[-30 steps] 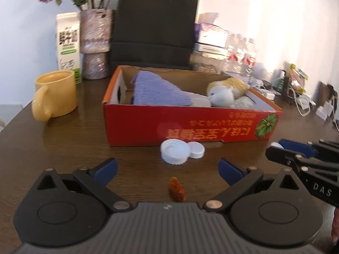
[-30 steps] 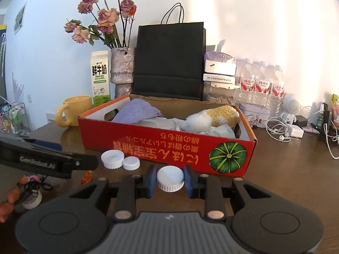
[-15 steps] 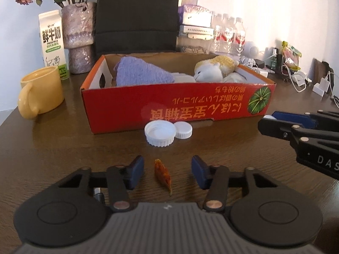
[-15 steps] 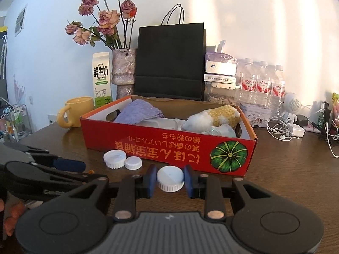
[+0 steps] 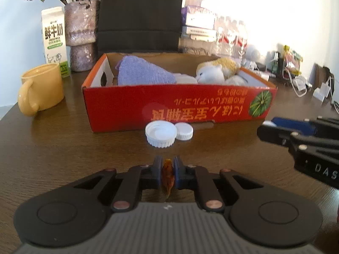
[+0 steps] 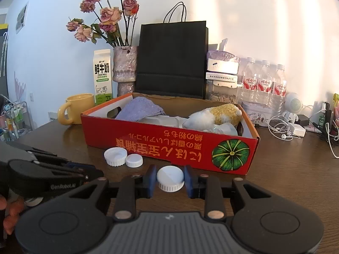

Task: Organize objects
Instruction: 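Grasp the small orange item with the left gripper while the right gripper holds the cap, then carry the cap and orange item into the box, opening both grippers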

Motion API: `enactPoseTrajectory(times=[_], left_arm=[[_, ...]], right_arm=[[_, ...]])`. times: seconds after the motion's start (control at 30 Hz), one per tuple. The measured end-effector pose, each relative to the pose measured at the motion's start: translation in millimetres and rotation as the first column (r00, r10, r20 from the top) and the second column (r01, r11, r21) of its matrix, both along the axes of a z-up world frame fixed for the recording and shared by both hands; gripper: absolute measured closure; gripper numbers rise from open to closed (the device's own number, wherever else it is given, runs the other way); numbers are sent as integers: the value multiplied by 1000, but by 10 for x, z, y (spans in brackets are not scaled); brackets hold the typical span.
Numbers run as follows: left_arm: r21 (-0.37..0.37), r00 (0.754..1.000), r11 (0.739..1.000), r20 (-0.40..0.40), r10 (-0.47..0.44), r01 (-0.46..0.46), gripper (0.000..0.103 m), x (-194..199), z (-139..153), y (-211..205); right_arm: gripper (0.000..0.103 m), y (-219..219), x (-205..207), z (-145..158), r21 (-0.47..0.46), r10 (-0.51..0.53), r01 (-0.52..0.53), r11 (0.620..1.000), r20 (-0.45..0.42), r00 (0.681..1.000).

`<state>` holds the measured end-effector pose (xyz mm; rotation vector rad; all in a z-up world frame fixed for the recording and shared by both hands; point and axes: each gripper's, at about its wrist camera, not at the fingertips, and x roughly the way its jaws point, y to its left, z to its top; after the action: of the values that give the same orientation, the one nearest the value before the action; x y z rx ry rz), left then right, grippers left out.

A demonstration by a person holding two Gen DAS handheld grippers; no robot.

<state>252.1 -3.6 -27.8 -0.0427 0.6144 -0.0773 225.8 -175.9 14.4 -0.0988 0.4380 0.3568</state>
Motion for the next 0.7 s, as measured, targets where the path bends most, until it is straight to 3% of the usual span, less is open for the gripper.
enactPoseTrajectory(times=[0.47, 0.7], left_arm=[[18, 999, 1000, 29, -15, 14, 91, -45, 46, -43], [-18, 994, 1000, 108, -7, 9, 91, -128, 275, -63]], right_arm=[[76, 20, 31, -31, -7, -5, 5, 1000, -13, 1000], [76, 41, 36, 26, -5, -2, 2, 1000, 9, 1000]])
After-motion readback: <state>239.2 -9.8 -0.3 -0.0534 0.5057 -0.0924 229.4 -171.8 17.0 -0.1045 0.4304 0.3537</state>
